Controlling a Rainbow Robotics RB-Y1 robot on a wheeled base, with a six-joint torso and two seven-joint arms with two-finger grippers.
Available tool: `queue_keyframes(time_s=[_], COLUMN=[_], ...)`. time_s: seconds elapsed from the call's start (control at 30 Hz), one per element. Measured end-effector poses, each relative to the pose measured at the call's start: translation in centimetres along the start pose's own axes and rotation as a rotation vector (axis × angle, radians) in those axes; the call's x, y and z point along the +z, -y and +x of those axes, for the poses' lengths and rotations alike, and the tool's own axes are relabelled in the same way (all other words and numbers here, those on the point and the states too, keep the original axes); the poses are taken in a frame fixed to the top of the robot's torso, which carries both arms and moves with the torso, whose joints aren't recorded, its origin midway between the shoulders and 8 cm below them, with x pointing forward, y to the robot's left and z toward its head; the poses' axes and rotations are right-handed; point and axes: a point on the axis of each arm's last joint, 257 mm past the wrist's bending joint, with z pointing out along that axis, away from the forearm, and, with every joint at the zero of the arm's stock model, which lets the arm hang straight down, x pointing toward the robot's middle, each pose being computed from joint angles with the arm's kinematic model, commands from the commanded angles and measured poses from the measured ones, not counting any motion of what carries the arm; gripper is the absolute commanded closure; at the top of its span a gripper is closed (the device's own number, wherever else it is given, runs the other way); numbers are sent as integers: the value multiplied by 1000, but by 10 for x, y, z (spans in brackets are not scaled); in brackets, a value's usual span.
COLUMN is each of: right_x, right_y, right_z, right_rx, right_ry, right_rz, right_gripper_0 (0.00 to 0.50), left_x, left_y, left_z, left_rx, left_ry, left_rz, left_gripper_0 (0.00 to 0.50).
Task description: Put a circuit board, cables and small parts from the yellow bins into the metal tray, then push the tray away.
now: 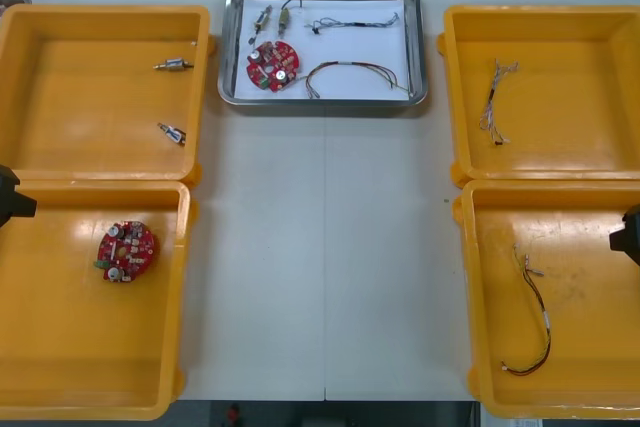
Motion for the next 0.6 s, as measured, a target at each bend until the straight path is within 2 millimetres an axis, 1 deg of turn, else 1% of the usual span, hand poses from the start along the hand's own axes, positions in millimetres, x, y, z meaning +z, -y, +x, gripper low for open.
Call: queue_keyframes(time_s=[0.6], right_x=[-1], right_y=[-9], right_z=[1], right_rx=[-14], right_ry=[-8], right_rz=[-35], right_gripper_0=[0], left_x=[0], left_y=[0], left_z=[0], left_rx=[0], left_ry=[0], left_rz=[0], left_gripper_0=[0])
